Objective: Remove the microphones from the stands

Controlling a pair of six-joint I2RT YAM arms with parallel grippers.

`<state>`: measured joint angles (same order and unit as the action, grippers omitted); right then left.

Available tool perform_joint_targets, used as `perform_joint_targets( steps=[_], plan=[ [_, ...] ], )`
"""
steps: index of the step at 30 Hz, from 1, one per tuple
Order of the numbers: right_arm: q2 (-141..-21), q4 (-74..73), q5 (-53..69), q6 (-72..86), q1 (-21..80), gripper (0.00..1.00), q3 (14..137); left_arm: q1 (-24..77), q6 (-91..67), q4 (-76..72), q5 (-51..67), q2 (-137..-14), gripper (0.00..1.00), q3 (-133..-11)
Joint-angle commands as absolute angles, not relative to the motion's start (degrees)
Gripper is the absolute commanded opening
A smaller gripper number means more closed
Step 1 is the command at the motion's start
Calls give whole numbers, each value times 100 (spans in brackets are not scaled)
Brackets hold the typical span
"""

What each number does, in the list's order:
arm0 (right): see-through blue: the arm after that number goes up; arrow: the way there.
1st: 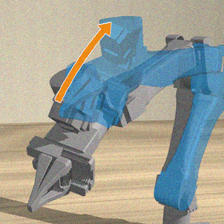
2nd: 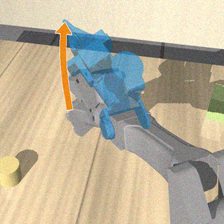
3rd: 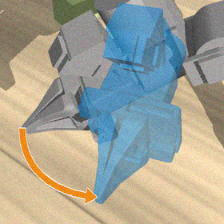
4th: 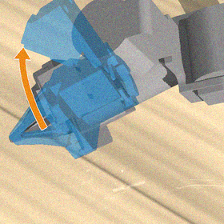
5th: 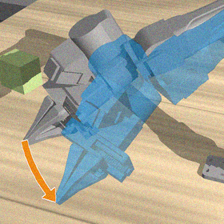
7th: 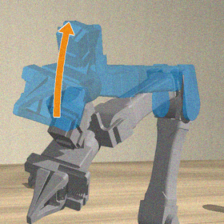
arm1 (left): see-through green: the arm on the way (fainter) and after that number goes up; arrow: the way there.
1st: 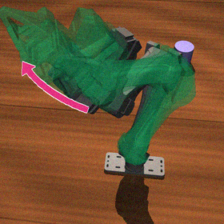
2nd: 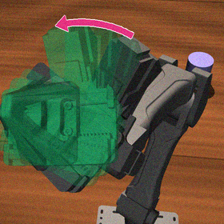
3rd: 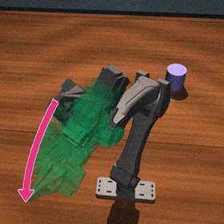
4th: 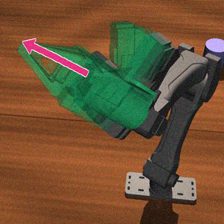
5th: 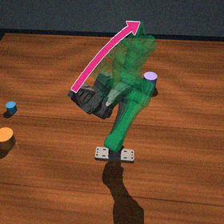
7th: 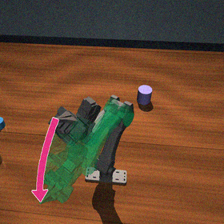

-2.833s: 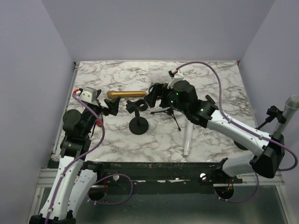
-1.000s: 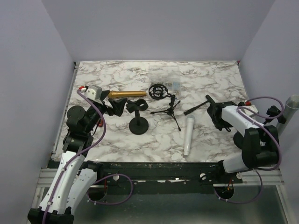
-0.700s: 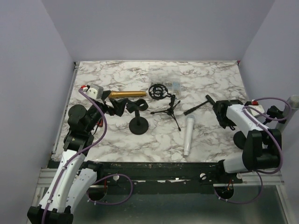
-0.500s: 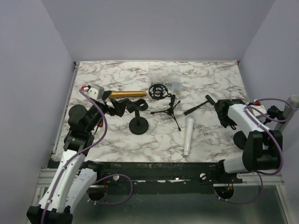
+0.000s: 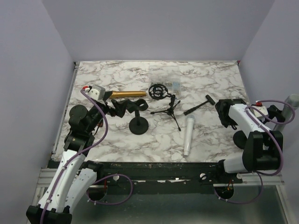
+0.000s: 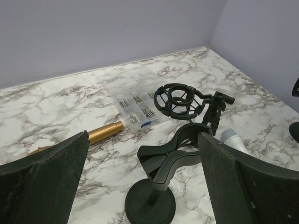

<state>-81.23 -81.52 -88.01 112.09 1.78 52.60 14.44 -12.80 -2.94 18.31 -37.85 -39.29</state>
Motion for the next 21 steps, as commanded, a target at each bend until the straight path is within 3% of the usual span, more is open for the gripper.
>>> perform_joint_targets(
  steps=[1, 5, 7, 8, 9, 16, 21],
  plan=[
    [-7955, -8130, -9967, 11491, 77, 54, 5420, 1503, -1169, -335, 1855, -3786, 99, -3867],
    [-7980, -8132, -9967, 11607, 29, 41, 5356, 1525, -1156, -327, 1859, -3814, 99, -3872],
    [-7989, -8138, -9993, 11560, 29, 27, 5396, 1538, -1151, -325, 1860, -3830, 99, -3869],
    [-7970, -8132, -9996, 11543, 26, 10, 5404, 1538, -1151, -333, 1855, -3834, 99, -3876],
    [-7961, -8130, -9993, 11528, 30, 1, 5417, 1546, -1148, -328, 1861, -3831, 99, -3876],
    [-7836, -8139, -9950, 11229, 141, 0, 5680, 1547, -1116, -302, 1826, -3807, 99, -3876],
    [-7636, -8130, -9818, 10579, 941, 1, 6149, 1547, -1109, -294, 1811, -3806, 99, -3893]
  ],
)
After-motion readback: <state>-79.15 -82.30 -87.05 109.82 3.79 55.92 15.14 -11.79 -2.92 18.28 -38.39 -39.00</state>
